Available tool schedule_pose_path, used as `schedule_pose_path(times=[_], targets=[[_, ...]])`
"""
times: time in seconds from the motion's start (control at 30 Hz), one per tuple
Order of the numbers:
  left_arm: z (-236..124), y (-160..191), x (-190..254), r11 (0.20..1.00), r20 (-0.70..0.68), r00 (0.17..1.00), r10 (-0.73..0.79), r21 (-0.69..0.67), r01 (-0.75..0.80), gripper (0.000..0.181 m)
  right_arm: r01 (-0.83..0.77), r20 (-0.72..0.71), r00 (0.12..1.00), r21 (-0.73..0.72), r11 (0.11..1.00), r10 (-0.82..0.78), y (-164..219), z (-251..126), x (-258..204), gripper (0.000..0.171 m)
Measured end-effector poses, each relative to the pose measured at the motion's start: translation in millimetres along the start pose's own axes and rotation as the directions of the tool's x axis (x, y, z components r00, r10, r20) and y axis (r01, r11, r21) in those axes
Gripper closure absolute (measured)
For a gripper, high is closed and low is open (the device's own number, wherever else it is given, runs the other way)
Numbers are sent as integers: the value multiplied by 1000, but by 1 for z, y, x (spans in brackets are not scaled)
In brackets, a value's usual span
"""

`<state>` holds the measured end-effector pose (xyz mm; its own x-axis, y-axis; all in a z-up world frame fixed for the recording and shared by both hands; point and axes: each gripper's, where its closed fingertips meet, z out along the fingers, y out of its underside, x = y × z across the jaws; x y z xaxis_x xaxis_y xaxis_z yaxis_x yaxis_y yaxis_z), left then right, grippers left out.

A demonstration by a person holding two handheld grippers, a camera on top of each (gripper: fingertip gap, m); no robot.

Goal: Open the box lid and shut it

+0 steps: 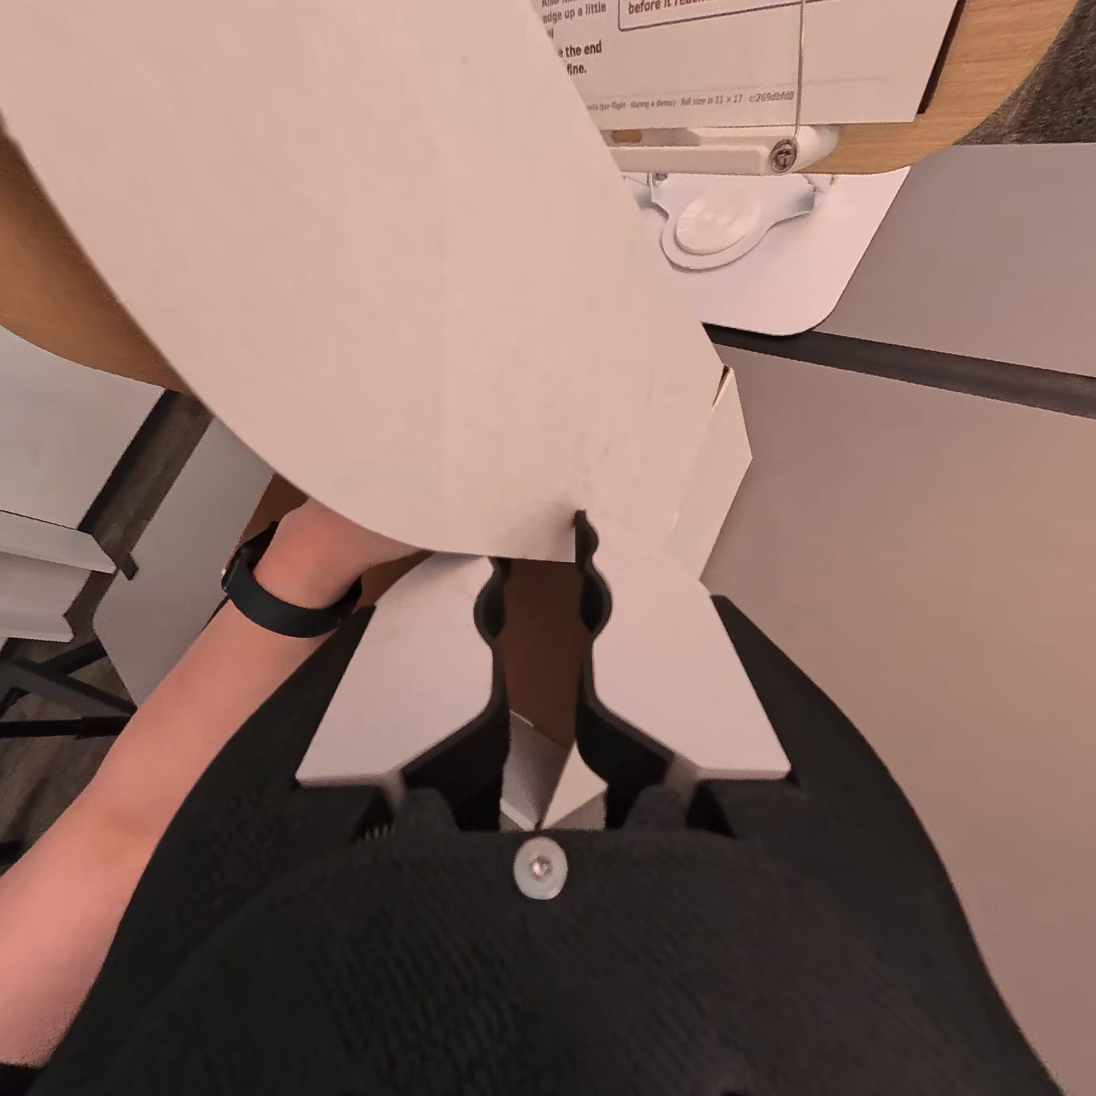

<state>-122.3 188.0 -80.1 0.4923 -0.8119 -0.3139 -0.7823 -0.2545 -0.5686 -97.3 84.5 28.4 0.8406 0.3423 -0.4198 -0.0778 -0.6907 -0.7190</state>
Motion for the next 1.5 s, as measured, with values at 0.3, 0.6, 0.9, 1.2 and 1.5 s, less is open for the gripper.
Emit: schedule_pose_path(times=[0.3, 0.6, 0.9, 1.2, 1.5], targets=[[0, 0, 0, 1000, -4, 1000, -6, 6, 6, 172, 49, -23, 999, 92, 995, -47, -17, -2, 0, 154], [1, 0, -6, 999, 5, 1000, -30, 17, 30, 171, 134, -53, 990, 35, 990, -132, -6, 9, -14, 153], [6, 8, -15, 1000, 48, 999, 8, -21, -7, 170, 63, 38, 997, -84, 994, -60, 11, 9, 15, 157], [-48, -4, -9, 973, 136, 965, 222, 30, -228, 175, 97, 6, 995, -85, 992, -97, 11, 10, 15, 157], [-222, -11, 10, 907, 402, 913, 71, 355, -227, 157, 79, 25, 997, -102, 992, -76, 14, 5, 17, 155]])
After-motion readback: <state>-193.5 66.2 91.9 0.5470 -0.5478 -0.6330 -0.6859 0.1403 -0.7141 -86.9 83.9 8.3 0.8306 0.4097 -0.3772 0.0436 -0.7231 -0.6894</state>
